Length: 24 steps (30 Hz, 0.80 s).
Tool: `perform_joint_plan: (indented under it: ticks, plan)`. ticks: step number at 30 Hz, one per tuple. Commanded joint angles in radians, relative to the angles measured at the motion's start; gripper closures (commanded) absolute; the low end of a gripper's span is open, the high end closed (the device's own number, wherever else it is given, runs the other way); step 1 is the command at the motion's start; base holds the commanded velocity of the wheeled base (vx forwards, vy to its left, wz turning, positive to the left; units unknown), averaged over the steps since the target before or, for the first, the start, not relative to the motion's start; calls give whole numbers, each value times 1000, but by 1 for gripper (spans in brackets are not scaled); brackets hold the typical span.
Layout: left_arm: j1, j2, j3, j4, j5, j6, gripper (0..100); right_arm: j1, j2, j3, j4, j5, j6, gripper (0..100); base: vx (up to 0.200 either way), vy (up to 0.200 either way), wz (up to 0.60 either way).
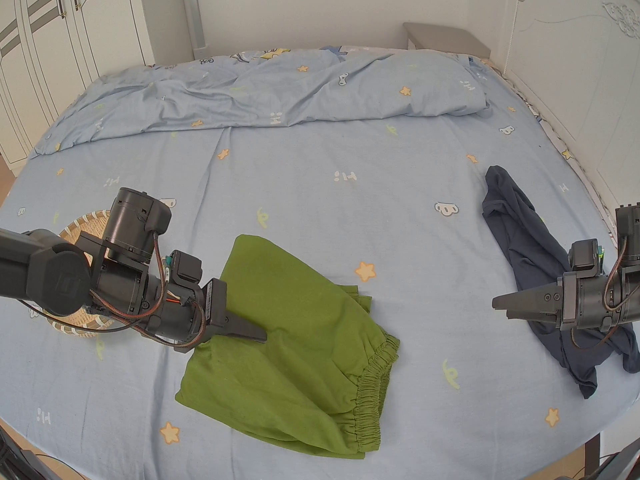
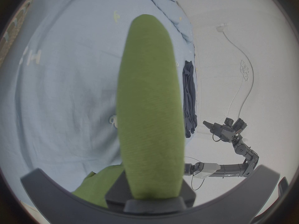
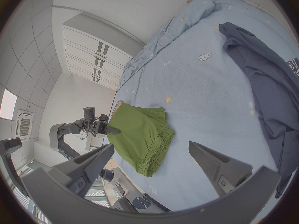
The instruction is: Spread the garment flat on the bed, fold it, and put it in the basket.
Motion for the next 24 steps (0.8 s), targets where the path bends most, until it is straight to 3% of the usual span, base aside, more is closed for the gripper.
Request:
perform_joint_plan:
  ticks: [1, 13, 24]
  plan:
    - [7, -14, -6, 0, 0, 5, 100, 1, 0, 0, 0, 1, 0, 0, 0, 200, 0]
    - [5, -16, -3, 0, 0, 5, 100, 4, 0, 3, 0, 1, 0, 0, 0, 200, 0]
    - [8, -109, 20, 2, 14, 80, 100, 5, 0, 5, -5, 1, 0, 0, 0, 0, 0]
